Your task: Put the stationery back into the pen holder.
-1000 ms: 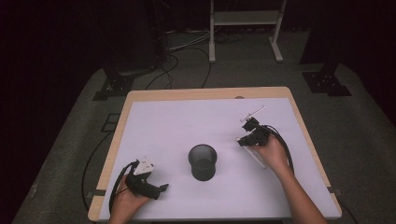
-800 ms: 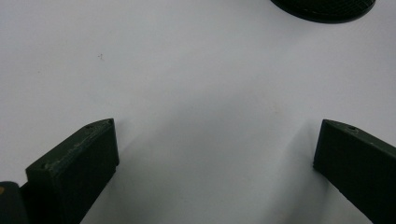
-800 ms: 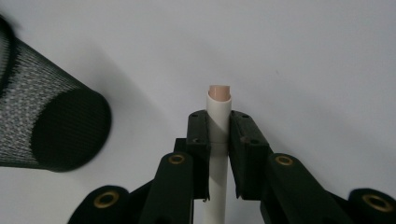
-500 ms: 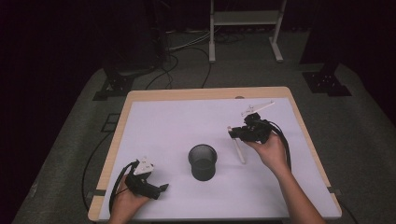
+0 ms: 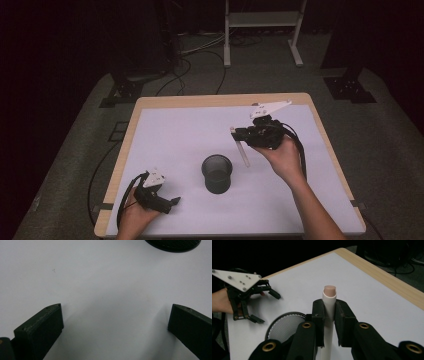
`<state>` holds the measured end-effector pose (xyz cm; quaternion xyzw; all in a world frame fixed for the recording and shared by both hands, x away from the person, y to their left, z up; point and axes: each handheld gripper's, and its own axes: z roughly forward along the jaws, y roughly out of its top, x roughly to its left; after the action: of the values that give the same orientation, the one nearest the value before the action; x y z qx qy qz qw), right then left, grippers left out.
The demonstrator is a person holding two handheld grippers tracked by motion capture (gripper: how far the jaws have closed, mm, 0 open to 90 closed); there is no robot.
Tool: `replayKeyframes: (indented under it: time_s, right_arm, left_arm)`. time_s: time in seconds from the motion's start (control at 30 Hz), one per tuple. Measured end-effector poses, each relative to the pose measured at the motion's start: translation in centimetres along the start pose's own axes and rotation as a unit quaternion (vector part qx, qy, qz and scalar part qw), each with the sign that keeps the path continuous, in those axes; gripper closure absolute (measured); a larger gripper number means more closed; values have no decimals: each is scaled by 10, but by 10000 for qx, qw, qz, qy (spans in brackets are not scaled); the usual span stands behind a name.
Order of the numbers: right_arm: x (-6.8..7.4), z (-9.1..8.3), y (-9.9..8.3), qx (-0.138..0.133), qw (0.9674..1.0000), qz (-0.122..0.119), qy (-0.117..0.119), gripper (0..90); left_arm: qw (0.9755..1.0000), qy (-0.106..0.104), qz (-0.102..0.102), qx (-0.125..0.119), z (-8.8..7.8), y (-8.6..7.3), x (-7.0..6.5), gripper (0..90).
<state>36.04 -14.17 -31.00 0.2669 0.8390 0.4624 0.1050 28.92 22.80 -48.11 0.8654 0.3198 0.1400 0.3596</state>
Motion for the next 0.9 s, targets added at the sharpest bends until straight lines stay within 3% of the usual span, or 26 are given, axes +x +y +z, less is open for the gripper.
replayKeyframes:
  time_s: [0.47,0.9]
  right_arm:
    - [25,11,33,-201,9991,-253,269,776]
    - [39,43,32,58,9981,-322,521,776]
  left_arm:
    - [10000,6,22,11,0,0,0,0]
    - [10000,1,-12,-5,0,0,0,0]
